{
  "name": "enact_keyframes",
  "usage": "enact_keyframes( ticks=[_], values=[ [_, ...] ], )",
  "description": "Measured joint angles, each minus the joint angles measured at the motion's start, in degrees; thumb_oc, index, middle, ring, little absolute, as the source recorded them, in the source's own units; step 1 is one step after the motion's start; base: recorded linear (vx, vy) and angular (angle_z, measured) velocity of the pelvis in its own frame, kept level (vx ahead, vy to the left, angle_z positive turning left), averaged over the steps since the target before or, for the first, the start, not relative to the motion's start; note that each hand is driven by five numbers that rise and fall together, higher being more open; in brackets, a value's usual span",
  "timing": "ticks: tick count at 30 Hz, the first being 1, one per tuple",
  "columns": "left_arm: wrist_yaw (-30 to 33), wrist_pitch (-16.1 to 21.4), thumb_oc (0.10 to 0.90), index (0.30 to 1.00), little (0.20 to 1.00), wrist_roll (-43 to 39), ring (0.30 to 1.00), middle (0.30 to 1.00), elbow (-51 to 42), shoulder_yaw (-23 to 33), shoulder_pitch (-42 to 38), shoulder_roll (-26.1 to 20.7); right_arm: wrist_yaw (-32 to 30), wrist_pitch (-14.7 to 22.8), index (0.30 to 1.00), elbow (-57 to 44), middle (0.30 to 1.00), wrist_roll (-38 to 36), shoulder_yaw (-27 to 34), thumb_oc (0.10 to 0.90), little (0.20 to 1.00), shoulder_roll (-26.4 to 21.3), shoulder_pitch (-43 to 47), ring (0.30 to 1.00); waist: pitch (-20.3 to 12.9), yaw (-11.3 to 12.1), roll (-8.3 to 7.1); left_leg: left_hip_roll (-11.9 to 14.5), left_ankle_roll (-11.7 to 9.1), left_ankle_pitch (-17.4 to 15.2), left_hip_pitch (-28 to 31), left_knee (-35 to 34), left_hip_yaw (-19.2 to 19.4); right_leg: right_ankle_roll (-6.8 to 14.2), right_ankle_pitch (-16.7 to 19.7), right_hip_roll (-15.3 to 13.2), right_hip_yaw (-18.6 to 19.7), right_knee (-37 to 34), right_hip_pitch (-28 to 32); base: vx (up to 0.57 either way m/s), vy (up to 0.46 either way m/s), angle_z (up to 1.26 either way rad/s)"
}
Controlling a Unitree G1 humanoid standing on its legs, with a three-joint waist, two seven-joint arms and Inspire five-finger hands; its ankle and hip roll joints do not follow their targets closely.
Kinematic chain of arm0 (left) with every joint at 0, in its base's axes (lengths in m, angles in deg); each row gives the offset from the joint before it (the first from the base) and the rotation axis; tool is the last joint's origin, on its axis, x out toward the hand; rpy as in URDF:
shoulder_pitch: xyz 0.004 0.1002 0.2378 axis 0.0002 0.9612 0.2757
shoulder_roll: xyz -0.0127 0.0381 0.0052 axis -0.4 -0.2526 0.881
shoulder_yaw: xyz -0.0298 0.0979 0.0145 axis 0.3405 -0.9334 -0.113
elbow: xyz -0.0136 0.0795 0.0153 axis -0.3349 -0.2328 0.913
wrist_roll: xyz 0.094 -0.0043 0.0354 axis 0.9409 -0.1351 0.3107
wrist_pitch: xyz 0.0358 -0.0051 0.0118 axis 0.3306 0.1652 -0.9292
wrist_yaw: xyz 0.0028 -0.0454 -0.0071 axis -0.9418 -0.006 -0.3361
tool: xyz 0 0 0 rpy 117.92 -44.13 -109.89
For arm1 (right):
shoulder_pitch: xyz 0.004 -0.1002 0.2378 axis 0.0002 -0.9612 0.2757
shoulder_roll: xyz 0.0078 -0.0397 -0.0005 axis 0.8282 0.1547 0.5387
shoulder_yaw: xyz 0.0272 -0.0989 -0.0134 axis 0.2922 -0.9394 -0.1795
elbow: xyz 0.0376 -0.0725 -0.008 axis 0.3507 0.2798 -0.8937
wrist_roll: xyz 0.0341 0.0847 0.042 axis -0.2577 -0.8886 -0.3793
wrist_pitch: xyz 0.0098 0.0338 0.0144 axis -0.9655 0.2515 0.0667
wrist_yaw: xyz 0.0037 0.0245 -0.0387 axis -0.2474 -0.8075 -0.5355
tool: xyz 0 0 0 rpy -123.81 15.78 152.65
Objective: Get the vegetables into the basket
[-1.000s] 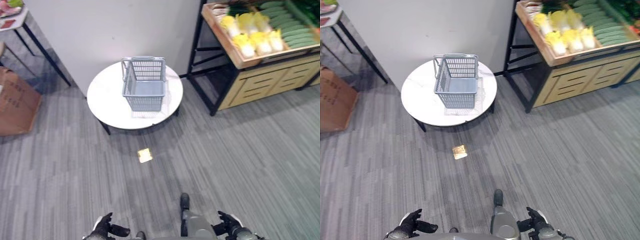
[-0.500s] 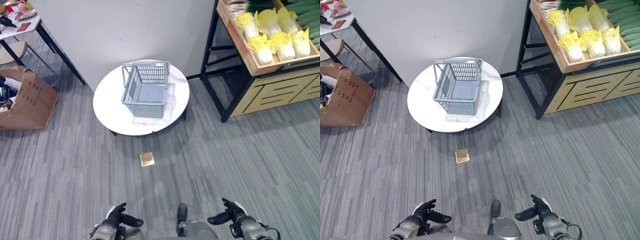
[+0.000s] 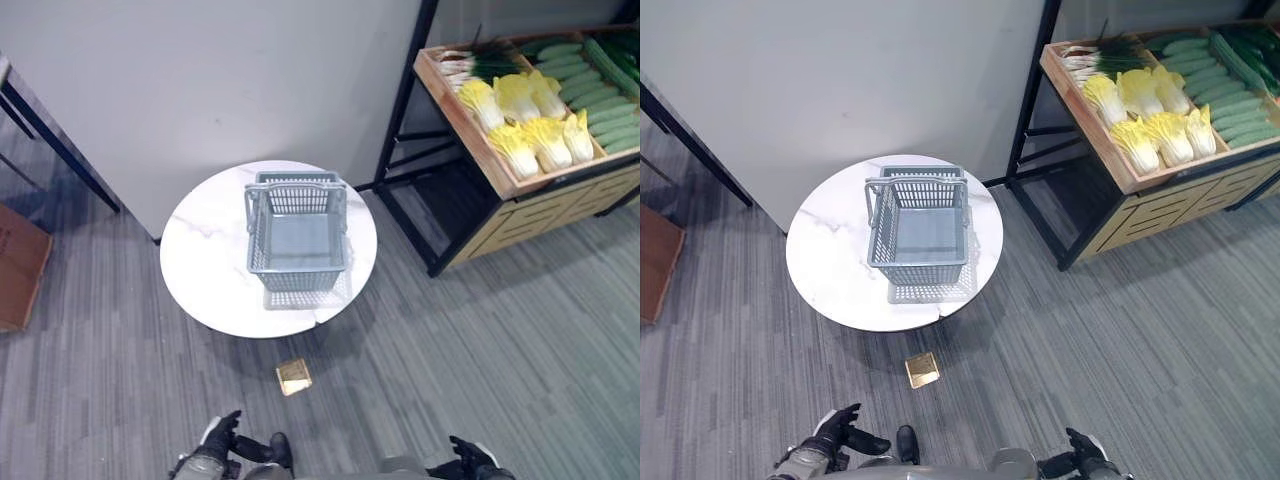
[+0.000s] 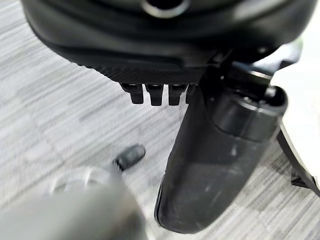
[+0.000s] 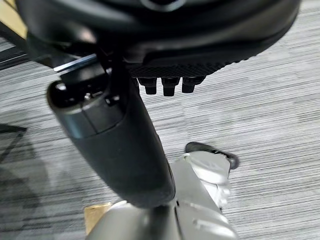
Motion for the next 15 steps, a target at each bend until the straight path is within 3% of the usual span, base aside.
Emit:
enact_keyframes(
  ticks=[3,4,6,8,9,12,15],
  values=[
    [0.1,-0.27,0.9,1.0,1.0,-0.02,1.0,1.0,0.07,0.04,0.16,-1.37,-0.02,-0.03,1.0,0.44,1.0,0.15,-1.41,0.9,1.0,0.59,1.52,1.0,0.01,0.79,-0.71,-0.9,0.73,-0.51,0.66,0.01,0.1,1.05,1.32,-0.02,0.03,-6.86,-0.62,0.06,0.238,0.02],
    [0.05,-0.33,0.9,1.0,1.0,-0.01,1.0,1.0,0.05,0.04,0.02,-1.32,-0.18,-0.03,1.0,0.32,1.0,0.12,-1.53,0.9,1.0,0.22,2.11,1.0,0.62,1.63,-0.79,-1.59,0.74,-1.71,1.33,0.34,0.77,1.53,4.06,0.34,-0.45,-6.16,-1.35,0.13,0.305,-0.17],
    [-0.08,-0.25,0.9,1.0,1.0,0.01,1.0,1.0,-0.31,-0.59,0.43,-1.01,-0.39,0.17,1.0,-0.01,1.0,0.04,-0.56,0.9,1.0,-0.8,3.54,1.0,2.65,1.43,0.69,-0.86,0.53,-2.34,3.25,0.18,1.79,1.94,4.26,-0.34,-1.71,2.26,-4.7,0.12,0.1,-0.19],
    [-0.29,-0.46,0.9,1.0,1.0,0.0,1.0,1.0,-0.41,-0.06,1.28,-0.64,-0.35,0.36,1.0,-0.71,1.0,0.02,-0.85,0.9,1.0,-1.18,3.73,1.0,3.16,1.28,1.39,-0.55,0.87,-3.73,4.16,-0.12,1.83,1.96,3.15,-0.74,-2.15,4.71,-6.28,0.11,0.028,-0.21],
    [-0.23,-0.5,0.9,1.0,1.0,0.0,1.0,1.0,-0.41,0.1,1.24,-0.47,-0.32,0.35,1.0,-1.35,1.0,0.02,-1.02,0.9,1.0,-1.22,3.72,1.0,3.47,1.27,1.47,-0.2,0.9,-3.79,4.01,-0.13,1.83,0.92,1.98,-0.19,-2.41,3.38,-6.7,0.08,-0.024,-0.17],
    [0.03,-0.62,0.9,1.0,1.0,0.0,1.0,1.0,-0.11,0.46,0.71,-0.47,-0.23,0.29,1.0,-2.36,1.0,-0.49,-1.02,0.9,1.0,-0.82,3.74,1.0,4.35,0.69,1.21,0.68,0.73,-3.54,3.98,0.11,1.48,0.86,2.61,0.98,-4.33,-7.29,-6.94,0.13,-0.075,0.04],
    [0.0,-0.65,0.9,1.0,1.0,0.02,1.0,1.0,0.92,0.59,0.52,-0.11,-0.24,0.3,1.0,-2.82,1.0,-0.93,-1.11,0.9,1.0,-0.64,3.81,1.0,4.62,-0.92,1.3,1.62,0.31,-3.38,4.57,0.11,0.01,0.59,8.93,1.64,-4.42,-19.88,-7.19,0.14,-0.145,0.36]
  ],
)
